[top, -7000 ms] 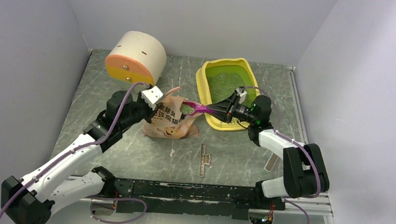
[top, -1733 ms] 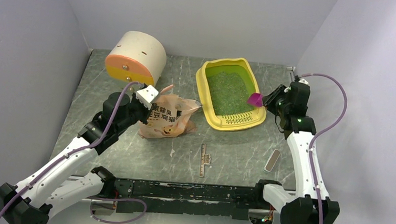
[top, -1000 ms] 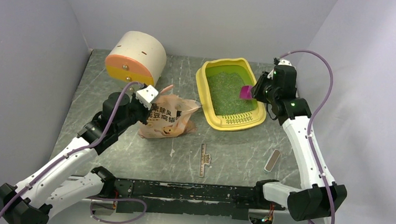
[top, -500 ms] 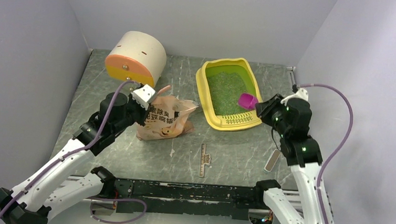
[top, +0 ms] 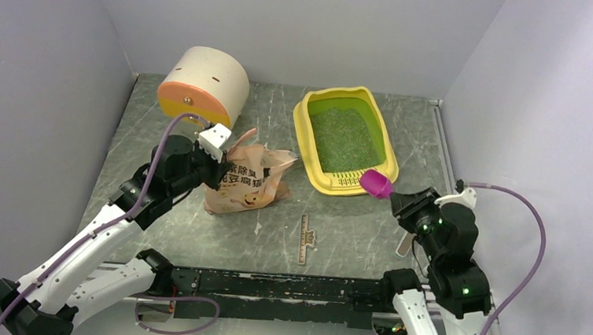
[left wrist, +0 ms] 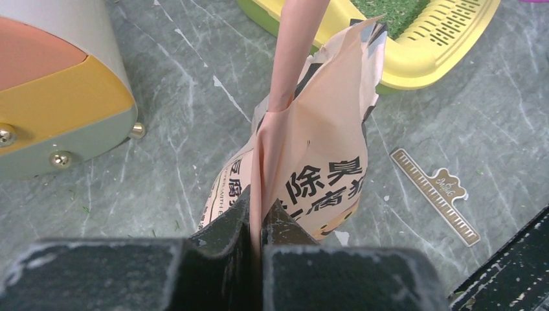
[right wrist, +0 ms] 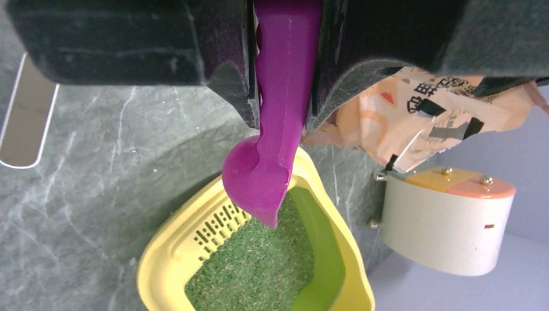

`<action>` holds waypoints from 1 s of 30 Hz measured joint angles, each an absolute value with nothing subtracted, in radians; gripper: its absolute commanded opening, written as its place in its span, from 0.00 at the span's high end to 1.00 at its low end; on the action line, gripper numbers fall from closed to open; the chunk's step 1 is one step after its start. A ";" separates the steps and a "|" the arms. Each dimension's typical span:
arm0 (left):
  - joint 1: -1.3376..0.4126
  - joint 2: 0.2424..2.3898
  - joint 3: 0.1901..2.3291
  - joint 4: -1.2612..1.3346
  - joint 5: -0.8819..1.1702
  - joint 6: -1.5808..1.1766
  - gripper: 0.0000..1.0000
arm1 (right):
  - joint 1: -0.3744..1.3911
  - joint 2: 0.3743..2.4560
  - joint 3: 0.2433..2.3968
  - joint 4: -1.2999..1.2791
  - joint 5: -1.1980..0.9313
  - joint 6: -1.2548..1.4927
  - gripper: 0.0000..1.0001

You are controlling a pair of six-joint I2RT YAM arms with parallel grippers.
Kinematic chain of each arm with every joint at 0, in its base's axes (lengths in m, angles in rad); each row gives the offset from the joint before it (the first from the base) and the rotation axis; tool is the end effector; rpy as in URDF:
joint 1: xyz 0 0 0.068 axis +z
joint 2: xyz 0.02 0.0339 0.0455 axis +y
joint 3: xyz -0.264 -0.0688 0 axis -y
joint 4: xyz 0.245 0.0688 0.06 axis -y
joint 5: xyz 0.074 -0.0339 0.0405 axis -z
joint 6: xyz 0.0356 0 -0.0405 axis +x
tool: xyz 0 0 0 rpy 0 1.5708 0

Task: Fill the litter box with clean litter
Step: Place the spatula at the center of the board.

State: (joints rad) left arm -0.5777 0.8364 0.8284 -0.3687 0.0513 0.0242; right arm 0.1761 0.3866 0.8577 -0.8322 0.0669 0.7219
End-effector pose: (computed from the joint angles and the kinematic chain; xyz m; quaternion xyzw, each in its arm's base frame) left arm 0.1585 -0.1055 0.3272 0.2588 0.7853 -0.1740 0.5348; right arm 0.0684 0.0097 0.3390 0.2399 0.7866 0.2219 0.5239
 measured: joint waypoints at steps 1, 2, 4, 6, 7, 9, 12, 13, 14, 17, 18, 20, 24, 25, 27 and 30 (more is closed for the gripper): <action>-0.578 0.833 0.828 -0.371 0.055 0.018 0.95 | 0.176 0.371 0.855 -0.845 0.077 0.726 1.00; -0.578 0.829 0.828 -0.374 0.058 0.011 0.95 | 0.176 0.355 0.852 -0.857 0.089 0.730 1.00; -0.578 0.822 0.828 -0.382 0.064 0.002 0.95 | 0.176 0.335 0.852 -0.878 0.112 0.739 1.00; -0.578 0.817 0.828 -0.389 0.068 -0.004 0.95 | 0.176 0.332 0.852 -0.899 0.131 0.744 1.00; -0.578 0.817 0.828 -0.391 0.072 -0.007 0.95 | 0.176 0.334 0.852 -0.914 0.145 0.749 1.00; -0.578 0.816 0.828 -0.393 0.075 -0.012 0.95 | 0.176 0.341 0.851 -0.947 0.176 0.767 1.00; -0.578 0.816 0.828 -0.394 0.083 -0.017 0.95 | 0.176 0.337 0.834 -0.979 0.230 0.796 1.00; -0.578 0.815 0.826 -0.394 0.084 -0.019 0.95 | 0.176 0.330 0.827 -0.986 0.250 0.804 1.00; -0.578 0.813 0.825 -0.394 0.087 -0.020 0.95 | 0.176 0.321 0.820 -0.993 0.272 0.812 1.00; -0.578 0.803 0.815 -0.394 0.097 -0.023 0.95 | 0.176 0.289 0.804 -1.000 0.341 0.845 1.00; -0.578 0.800 0.813 -0.394 0.100 -0.024 0.95 | 0.176 0.281 0.800 -0.999 0.364 0.860 1.00; -0.578 0.797 0.811 -0.394 0.105 -0.024 0.95 | 0.176 0.281 0.790 -0.998 0.412 0.902 1.00; -0.578 0.797 0.810 -0.394 0.114 -0.023 0.95 | 0.176 0.322 0.785 -0.992 0.487 0.983 1.00; -0.578 0.797 0.810 -0.394 0.117 -0.023 0.95 | 0.176 0.334 0.786 -0.987 0.497 0.996 1.00; -0.578 0.797 0.810 -0.395 0.118 -0.023 0.95 | 0.176 0.358 0.788 -0.966 0.527 1.025 1.00; -0.578 0.797 0.810 -0.395 0.122 -0.023 0.95 | 0.176 0.370 0.776 -0.923 0.589 1.066 1.00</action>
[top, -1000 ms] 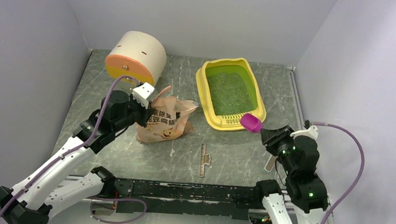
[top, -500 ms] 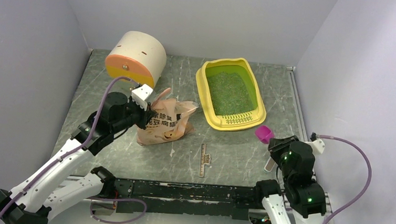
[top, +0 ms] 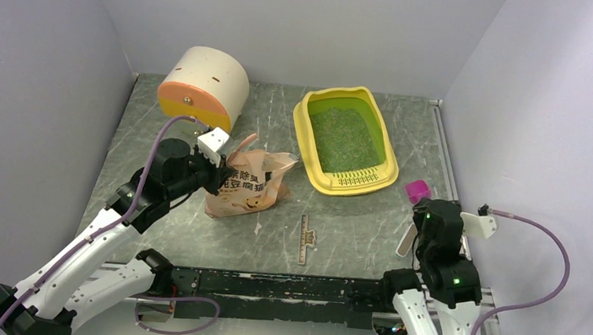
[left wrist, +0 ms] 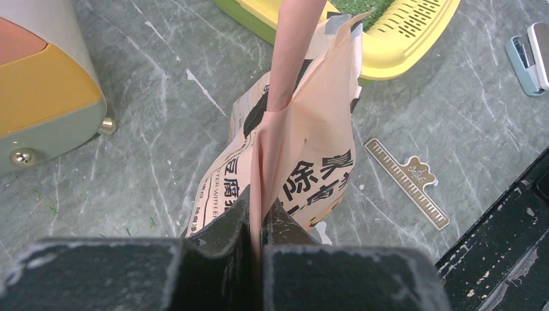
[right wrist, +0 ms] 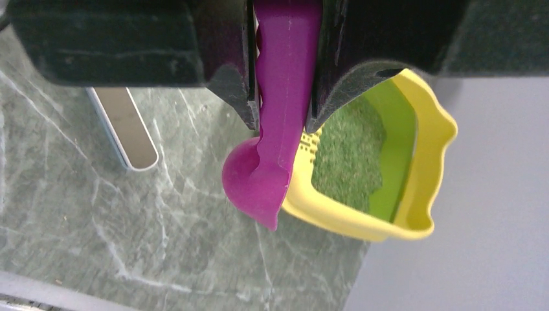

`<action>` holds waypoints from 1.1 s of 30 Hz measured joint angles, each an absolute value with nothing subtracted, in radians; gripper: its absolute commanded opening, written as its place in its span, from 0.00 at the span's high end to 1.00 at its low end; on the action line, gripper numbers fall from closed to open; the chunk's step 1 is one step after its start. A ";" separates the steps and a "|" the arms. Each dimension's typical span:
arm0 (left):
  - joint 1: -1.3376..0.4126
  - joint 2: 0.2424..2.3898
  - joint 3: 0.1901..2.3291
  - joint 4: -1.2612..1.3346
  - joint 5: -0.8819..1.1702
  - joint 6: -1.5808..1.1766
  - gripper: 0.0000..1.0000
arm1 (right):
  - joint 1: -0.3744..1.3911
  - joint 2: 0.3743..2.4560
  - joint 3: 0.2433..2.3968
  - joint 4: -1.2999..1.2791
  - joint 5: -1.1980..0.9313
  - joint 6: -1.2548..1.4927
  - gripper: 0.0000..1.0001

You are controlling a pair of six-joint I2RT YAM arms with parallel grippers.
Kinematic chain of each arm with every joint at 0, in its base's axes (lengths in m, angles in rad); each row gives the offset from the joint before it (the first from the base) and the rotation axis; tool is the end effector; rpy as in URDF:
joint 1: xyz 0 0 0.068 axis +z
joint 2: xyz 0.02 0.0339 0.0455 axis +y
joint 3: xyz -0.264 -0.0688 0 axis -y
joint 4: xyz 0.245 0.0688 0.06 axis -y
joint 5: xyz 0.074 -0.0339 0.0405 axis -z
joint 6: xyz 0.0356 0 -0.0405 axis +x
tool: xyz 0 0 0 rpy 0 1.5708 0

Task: Fill the litter box with clean litter
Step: Place the spatula at the center of the board.

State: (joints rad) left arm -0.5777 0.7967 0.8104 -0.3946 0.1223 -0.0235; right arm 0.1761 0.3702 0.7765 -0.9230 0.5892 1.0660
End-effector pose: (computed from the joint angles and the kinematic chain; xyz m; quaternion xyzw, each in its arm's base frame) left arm 0.1493 -0.1025 0.3250 0.2591 0.7857 -0.2140 0.5193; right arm 0.0678 -0.0080 0.3098 0.4878 0.6837 0.0760 0.5375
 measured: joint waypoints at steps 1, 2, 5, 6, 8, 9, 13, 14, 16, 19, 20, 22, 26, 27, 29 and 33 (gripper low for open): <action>-0.578 0.797 0.810 -0.395 0.125 -0.023 0.95 | 0.176 0.370 0.762 -0.904 0.613 1.078 1.00; -0.578 0.797 0.810 -0.395 0.128 -0.023 0.95 | 0.176 0.371 0.744 -0.886 0.633 1.088 1.00; -0.578 0.797 0.810 -0.395 0.134 -0.023 0.95 | 0.176 0.390 0.675 -0.821 0.684 1.106 1.00; -0.578 0.797 0.810 -0.395 0.136 -0.023 0.95 | 0.176 0.400 0.650 -0.795 0.701 1.108 1.00; -0.578 0.796 0.810 -0.395 0.136 -0.023 0.95 | 0.176 0.416 0.597 -0.730 0.721 1.100 1.00; -0.578 0.795 0.810 -0.395 0.136 -0.023 0.95 | 0.176 0.423 0.576 -0.706 0.723 1.095 1.00; -0.578 0.788 0.810 -0.399 0.139 -0.024 0.95 | 0.176 0.447 0.468 -0.553 0.718 1.080 1.00; -0.578 0.787 0.810 -0.400 0.140 -0.024 0.95 | 0.176 0.455 0.441 -0.522 0.715 1.081 1.00; -0.578 0.785 0.810 -0.403 0.144 -0.023 0.95 | 0.176 0.472 0.398 -0.469 0.709 1.085 1.00; -0.578 0.785 0.810 -0.407 0.146 -0.024 0.95 | 0.176 0.493 0.344 -0.396 0.703 1.097 1.00; -0.578 0.785 0.810 -0.409 0.147 -0.024 0.95 | 0.176 0.496 0.329 -0.371 0.702 1.098 1.00; -0.578 0.782 0.809 -0.410 0.150 -0.024 0.95 | 0.175 0.495 0.306 -0.332 0.698 1.099 1.00; -0.578 0.765 0.796 -0.410 0.155 -0.031 0.95 | 0.170 0.510 0.278 -0.282 0.679 1.115 1.00; -0.578 0.763 0.795 -0.410 0.155 -0.033 0.95 | 0.169 0.516 0.270 -0.272 0.677 1.122 1.00; -0.578 0.763 0.794 -0.410 0.158 -0.034 0.95 | 0.165 0.522 0.254 -0.245 0.673 1.135 0.98; -0.578 0.763 0.794 -0.410 0.160 -0.034 0.95 | 0.149 0.524 0.231 -0.208 0.661 1.156 0.86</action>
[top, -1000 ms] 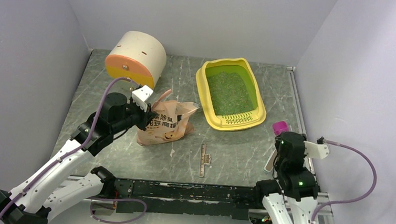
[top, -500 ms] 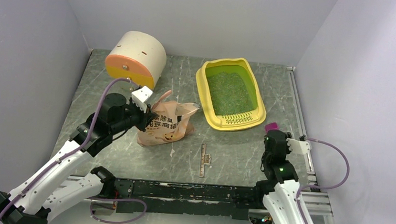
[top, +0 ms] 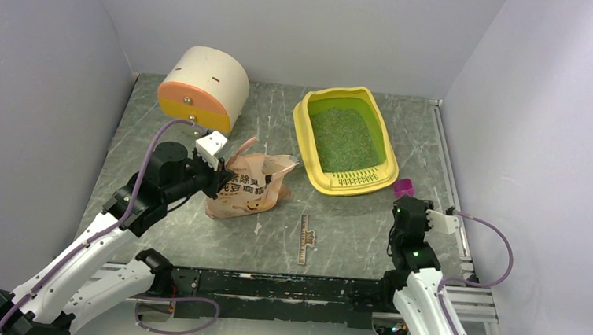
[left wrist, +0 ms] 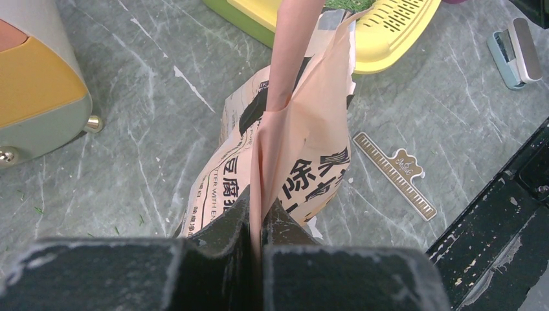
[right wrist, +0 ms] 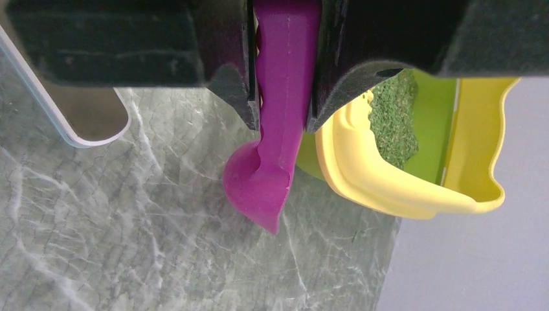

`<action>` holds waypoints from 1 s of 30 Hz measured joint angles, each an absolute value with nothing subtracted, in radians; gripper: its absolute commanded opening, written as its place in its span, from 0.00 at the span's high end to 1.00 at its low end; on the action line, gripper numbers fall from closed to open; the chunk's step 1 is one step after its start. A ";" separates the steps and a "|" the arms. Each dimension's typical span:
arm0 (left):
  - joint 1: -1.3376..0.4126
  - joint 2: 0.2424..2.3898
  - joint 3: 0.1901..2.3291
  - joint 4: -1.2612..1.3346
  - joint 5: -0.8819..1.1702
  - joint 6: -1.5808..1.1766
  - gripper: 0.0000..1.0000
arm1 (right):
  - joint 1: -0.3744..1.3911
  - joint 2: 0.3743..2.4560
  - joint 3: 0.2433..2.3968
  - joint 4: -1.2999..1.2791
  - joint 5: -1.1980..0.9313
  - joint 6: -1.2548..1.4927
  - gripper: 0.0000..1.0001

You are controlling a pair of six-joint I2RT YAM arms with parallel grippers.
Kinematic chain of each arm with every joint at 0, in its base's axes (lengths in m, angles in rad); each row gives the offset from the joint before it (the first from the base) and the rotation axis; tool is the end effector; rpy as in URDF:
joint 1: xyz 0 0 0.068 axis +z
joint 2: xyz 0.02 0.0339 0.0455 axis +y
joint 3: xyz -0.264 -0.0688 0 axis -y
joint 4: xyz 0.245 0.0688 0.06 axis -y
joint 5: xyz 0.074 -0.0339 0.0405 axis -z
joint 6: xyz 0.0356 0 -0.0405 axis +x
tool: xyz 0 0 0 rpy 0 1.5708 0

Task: Fill the litter box with clean litter
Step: Place the spatula at the center of the board.

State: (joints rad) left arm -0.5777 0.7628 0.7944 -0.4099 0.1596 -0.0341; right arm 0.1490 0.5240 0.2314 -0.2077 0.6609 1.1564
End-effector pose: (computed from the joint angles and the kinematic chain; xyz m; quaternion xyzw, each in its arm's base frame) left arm 0.1423 -0.0995 0.3233 0.2646 0.7825 -0.2315 0.5139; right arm 0.1347 -0.0019 0.1834 0.5376 0.6327 0.0713 0.5528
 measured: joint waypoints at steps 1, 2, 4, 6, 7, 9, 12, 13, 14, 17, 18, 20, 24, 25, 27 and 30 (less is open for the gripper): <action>-0.578 0.763 0.794 -0.410 0.160 -0.034 0.95 | 0.144 0.524 0.228 -0.202 0.657 1.161 0.84; -0.578 0.763 0.794 -0.410 0.160 -0.034 0.95 | 0.142 0.525 0.228 -0.200 0.654 1.163 0.82; -0.578 0.763 0.794 -0.410 0.160 -0.034 0.95 | 0.137 0.525 0.228 -0.200 0.650 1.166 0.81; -0.578 0.763 0.794 -0.410 0.160 -0.034 0.95 | 0.134 0.525 0.228 -0.200 0.644 1.167 0.75; -0.578 0.763 0.794 -0.410 0.160 -0.035 0.95 | 0.133 0.525 0.228 -0.202 0.639 1.167 0.72; -0.578 0.762 0.794 -0.410 0.160 -0.035 0.95 | 0.131 0.524 0.228 -0.205 0.630 1.167 0.67; -0.578 0.762 0.794 -0.410 0.161 -0.035 0.95 | 0.131 0.521 0.228 -0.230 0.607 1.166 0.58; -0.578 0.763 0.794 -0.410 0.161 -0.035 0.95 | 0.131 0.519 0.228 -0.248 0.598 1.165 0.54; -0.578 0.763 0.794 -0.410 0.161 -0.035 0.95 | 0.131 0.517 0.228 -0.271 0.591 1.162 0.51; -0.578 0.763 0.794 -0.410 0.162 -0.034 0.95 | 0.131 0.506 0.229 -0.331 0.580 1.155 0.47; -0.578 0.763 0.794 -0.410 0.162 -0.034 0.95 | 0.131 0.503 0.229 -0.345 0.579 1.152 0.44; -0.578 0.763 0.794 -0.410 0.162 -0.034 0.95 | 0.131 0.490 0.235 -0.374 0.575 1.146 0.41; -0.578 0.763 0.794 -0.411 0.162 -0.034 0.95 | 0.130 0.473 0.263 -0.424 0.572 1.136 0.37; -0.578 0.763 0.794 -0.411 0.162 -0.034 0.95 | 0.130 0.470 0.270 -0.433 0.572 1.135 0.36; -0.578 0.763 0.794 -0.411 0.162 -0.034 0.95 | 0.130 0.465 0.287 -0.458 0.574 1.131 0.36; -0.578 0.763 0.794 -0.411 0.162 -0.034 0.95 | 0.130 0.458 0.320 -0.498 0.580 1.118 0.36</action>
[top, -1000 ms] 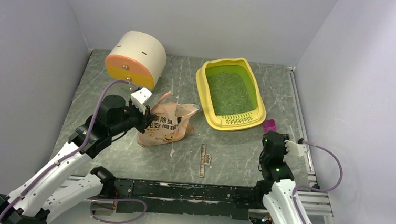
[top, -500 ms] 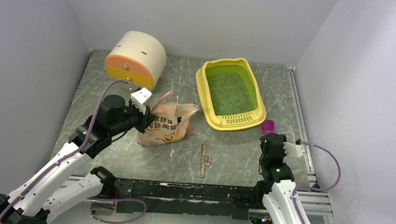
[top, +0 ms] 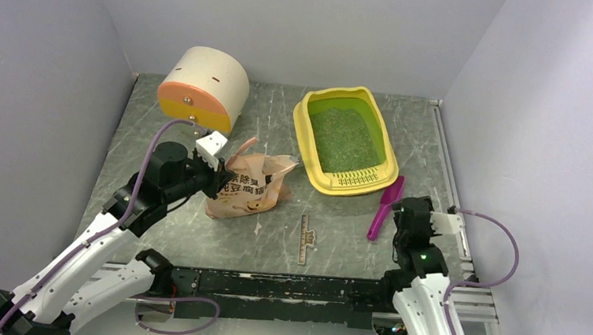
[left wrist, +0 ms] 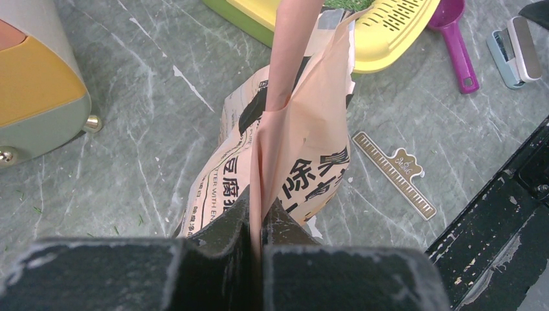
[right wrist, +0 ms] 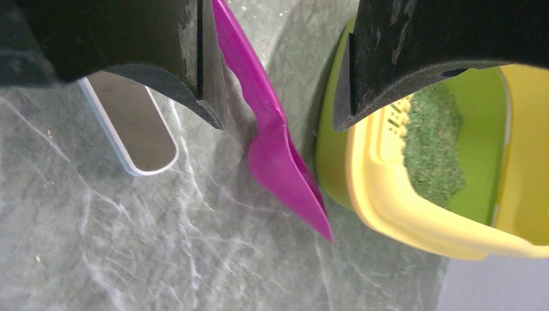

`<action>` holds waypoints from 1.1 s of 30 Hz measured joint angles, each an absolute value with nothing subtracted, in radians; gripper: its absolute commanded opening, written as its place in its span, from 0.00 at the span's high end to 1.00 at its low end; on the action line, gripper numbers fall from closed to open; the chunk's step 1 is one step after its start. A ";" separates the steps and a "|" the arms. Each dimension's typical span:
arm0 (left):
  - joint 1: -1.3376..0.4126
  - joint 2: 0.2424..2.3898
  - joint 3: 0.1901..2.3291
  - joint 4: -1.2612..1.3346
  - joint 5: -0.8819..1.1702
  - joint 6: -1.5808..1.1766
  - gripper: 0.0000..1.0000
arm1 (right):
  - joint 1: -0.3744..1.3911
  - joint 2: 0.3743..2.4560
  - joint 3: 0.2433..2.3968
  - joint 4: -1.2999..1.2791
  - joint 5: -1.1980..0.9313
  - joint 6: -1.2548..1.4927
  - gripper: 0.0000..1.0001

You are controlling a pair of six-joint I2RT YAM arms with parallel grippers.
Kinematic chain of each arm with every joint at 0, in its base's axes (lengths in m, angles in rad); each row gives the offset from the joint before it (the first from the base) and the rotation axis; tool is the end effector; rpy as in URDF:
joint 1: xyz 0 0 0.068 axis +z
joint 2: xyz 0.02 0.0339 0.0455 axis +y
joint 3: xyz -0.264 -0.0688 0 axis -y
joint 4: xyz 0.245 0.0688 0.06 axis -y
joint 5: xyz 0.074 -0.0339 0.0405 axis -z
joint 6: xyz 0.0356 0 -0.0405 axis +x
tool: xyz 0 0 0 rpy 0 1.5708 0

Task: Fill the litter box with clean litter
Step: Place the spatula at the center of the board, then close the cat litter bag at the center of the board.

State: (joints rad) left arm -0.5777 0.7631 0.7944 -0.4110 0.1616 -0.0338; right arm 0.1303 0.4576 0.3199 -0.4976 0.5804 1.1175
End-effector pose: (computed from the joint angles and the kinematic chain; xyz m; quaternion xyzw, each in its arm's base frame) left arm 0.1423 -0.0996 0.3232 0.2653 0.7827 -0.2320 0.5131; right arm 0.1191 -0.0041 0.1944 0.5188 0.6920 0.0451 0.4998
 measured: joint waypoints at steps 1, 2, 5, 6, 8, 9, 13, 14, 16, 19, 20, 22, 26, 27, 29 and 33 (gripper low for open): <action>-0.578 0.763 0.794 -0.411 0.162 -0.034 0.95 | 0.130 0.453 0.337 -0.510 0.583 1.105 0.36; -0.578 0.764 0.794 -0.411 0.162 -0.034 0.95 | 0.130 0.448 0.358 -0.517 0.583 1.085 0.36; -0.578 0.768 0.794 -0.411 0.162 -0.034 0.95 | 0.130 0.426 0.430 -0.508 0.556 0.993 0.36; -0.578 0.771 0.794 -0.411 0.162 -0.034 0.95 | 0.130 0.416 0.456 -0.484 0.525 0.943 0.36; -0.578 0.776 0.794 -0.410 0.162 -0.034 0.95 | 0.130 0.393 0.493 -0.394 0.418 0.826 0.36; -0.578 0.778 0.794 -0.410 0.162 -0.033 0.95 | 0.130 0.387 0.498 -0.345 0.355 0.778 0.36; -0.578 0.791 0.796 -0.410 0.162 -0.030 0.95 | 0.129 0.422 0.464 -0.004 -0.074 0.605 0.35; -0.578 0.792 0.796 -0.409 0.162 -0.029 0.95 | 0.129 0.470 0.445 0.119 -0.213 0.584 0.32; -0.578 0.792 0.796 -0.409 0.163 -0.023 0.95 | 0.131 0.594 0.432 0.287 -0.421 0.565 0.28; -0.578 0.788 0.796 -0.409 0.163 -0.021 0.95 | 0.150 0.817 0.453 0.428 -0.673 0.489 0.22; -0.578 0.783 0.796 -0.409 0.164 -0.019 0.95 | 0.164 0.879 0.469 0.427 -0.730 0.443 0.18; -0.578 0.772 0.796 -0.411 0.167 -0.015 0.95 | 0.200 0.975 0.519 0.381 -0.820 0.316 0.15; -0.578 0.749 0.790 -0.413 0.176 -0.013 0.95 | 0.290 1.087 0.646 0.258 -0.923 0.032 0.10; -0.578 0.746 0.790 -0.416 0.179 -0.013 0.95 | 0.316 1.109 0.673 0.240 -0.932 -0.037 0.09; -0.578 0.746 0.790 -0.418 0.183 -0.012 0.95 | 0.352 1.148 0.706 0.219 -0.953 -0.142 0.06; -0.578 0.749 0.790 -0.420 0.188 -0.011 0.95 | 0.387 1.253 0.723 0.218 -0.978 -0.268 0.05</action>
State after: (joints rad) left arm -0.5777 0.7490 0.7898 -0.4198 0.1879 -0.0113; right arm 0.3874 1.2533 0.7235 0.2184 -0.9783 -0.2680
